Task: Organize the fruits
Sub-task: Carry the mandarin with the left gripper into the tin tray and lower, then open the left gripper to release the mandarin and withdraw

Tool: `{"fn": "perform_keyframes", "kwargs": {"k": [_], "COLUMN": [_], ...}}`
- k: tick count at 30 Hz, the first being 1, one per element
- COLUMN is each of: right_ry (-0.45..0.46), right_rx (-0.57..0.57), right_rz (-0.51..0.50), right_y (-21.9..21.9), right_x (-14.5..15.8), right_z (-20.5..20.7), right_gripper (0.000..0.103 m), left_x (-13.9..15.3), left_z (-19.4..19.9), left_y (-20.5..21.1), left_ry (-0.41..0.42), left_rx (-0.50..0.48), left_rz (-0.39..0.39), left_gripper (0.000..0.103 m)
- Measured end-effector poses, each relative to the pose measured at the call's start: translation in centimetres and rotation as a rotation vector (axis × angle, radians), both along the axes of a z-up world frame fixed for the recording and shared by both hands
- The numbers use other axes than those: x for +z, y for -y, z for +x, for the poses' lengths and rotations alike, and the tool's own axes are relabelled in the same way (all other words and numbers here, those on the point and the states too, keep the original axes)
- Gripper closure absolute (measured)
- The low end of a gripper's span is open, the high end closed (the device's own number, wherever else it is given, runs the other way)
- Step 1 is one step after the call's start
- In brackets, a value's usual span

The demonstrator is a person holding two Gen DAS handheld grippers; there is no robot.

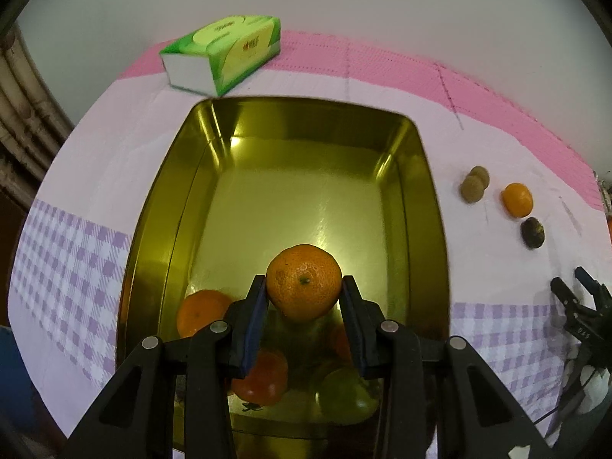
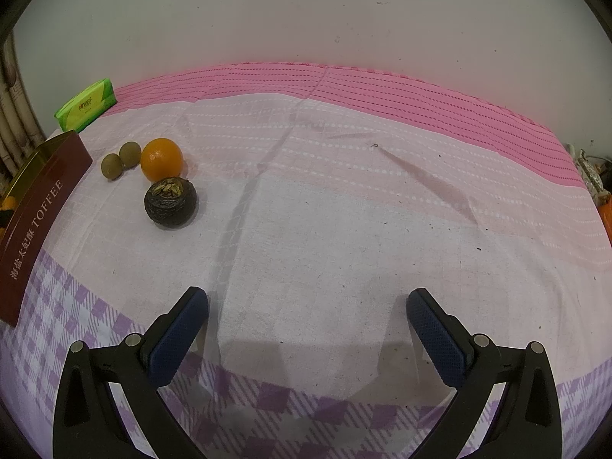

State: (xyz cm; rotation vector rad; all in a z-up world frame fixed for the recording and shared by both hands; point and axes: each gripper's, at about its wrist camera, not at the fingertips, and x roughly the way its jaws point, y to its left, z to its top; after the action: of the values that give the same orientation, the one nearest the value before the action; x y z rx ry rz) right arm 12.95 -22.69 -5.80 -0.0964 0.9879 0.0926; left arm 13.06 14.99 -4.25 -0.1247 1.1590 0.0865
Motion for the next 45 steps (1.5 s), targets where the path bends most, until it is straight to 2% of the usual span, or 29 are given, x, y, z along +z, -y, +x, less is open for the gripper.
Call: {"fn": "perform_keyframes", "kwargs": {"k": [18,27,33,45], "right_ry": [0.000,0.000,0.000,0.000], "right_rx": [-0.001,-0.001,-0.002,-0.002], "right_rz": [0.000,0.000,-0.001,-0.001], "right_y": [0.0,0.0,0.0,0.0], "right_x": [0.0,0.0,0.0,0.0], "right_z": [0.0,0.0,0.0,-0.1], "right_gripper": [0.000,0.000,0.000,0.000], "left_x": [-1.9,-1.9,-1.7,-0.6], "left_z": [-0.5,-0.5,-0.9,-2.0], "left_y": [0.3,0.0,0.0,0.8], "left_ry": [-0.044,-0.046,-0.034,0.001], "left_rx": [-0.006,-0.004,-0.003,-0.028], "left_rz": [0.006,-0.002,-0.012,-0.013], "left_gripper": [0.068,0.068,0.060,0.059]}}
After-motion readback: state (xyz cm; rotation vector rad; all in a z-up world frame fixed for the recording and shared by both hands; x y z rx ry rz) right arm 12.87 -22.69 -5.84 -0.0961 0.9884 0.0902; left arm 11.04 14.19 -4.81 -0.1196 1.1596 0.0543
